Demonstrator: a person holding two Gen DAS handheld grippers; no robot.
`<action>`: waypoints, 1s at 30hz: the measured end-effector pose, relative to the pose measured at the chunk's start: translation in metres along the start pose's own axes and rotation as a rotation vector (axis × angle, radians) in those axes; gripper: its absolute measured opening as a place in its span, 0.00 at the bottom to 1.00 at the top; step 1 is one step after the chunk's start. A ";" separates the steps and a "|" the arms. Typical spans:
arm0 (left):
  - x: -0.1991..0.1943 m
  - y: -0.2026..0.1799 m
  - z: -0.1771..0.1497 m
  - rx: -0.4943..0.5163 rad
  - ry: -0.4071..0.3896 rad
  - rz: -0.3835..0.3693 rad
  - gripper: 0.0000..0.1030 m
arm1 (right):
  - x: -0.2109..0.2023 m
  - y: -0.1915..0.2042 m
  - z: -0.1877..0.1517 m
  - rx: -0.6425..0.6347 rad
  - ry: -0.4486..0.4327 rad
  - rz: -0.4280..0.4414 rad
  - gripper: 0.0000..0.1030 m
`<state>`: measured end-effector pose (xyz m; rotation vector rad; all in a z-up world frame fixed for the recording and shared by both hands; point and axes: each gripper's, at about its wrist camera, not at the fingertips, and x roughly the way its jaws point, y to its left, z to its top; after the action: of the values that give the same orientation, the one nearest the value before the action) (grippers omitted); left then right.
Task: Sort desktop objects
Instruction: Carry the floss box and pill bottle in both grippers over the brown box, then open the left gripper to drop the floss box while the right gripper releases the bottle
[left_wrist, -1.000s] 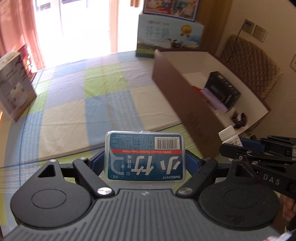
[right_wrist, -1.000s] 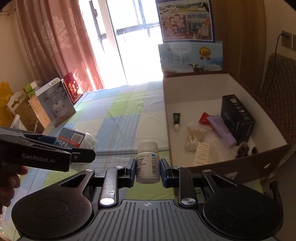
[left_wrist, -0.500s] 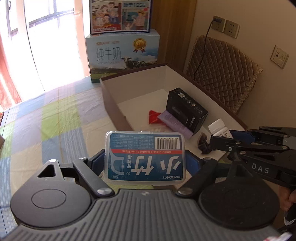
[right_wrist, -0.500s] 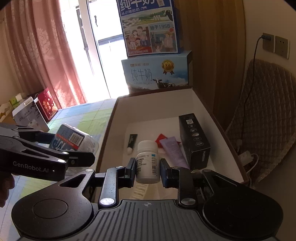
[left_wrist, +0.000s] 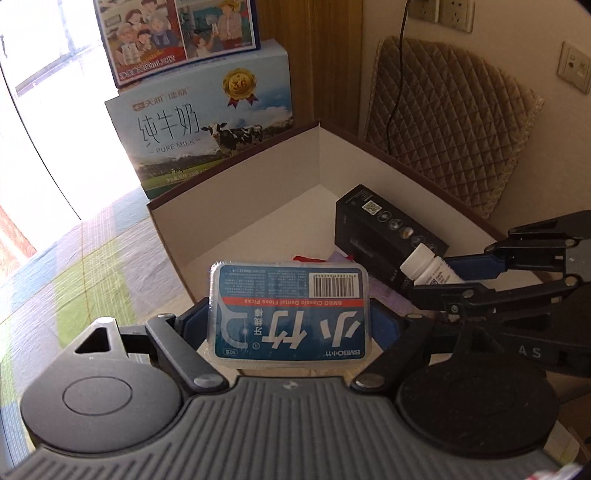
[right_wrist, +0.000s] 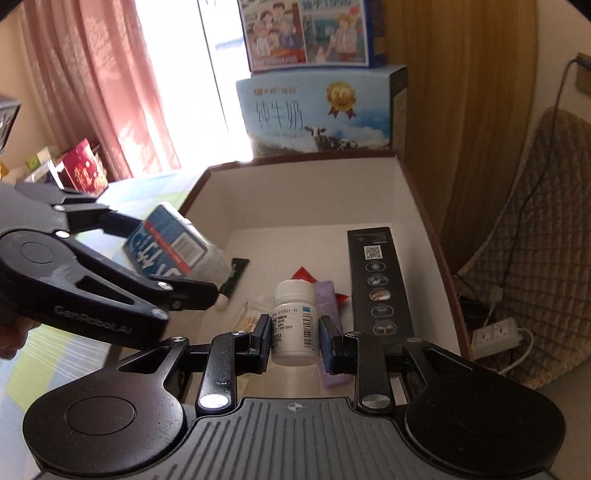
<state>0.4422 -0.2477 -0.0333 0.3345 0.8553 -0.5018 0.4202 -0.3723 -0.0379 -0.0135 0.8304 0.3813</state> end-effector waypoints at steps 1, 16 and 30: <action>0.007 0.001 0.002 0.012 0.012 -0.002 0.81 | 0.005 -0.001 0.002 -0.007 0.014 -0.004 0.24; 0.060 0.017 0.025 0.162 0.114 0.043 0.82 | 0.046 -0.013 0.015 -0.040 0.069 0.020 0.24; 0.068 0.020 0.027 0.192 0.106 0.076 0.87 | 0.056 -0.011 0.017 -0.047 0.086 0.042 0.24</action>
<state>0.5077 -0.2629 -0.0679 0.5719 0.8952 -0.5005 0.4706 -0.3613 -0.0682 -0.0566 0.9072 0.4420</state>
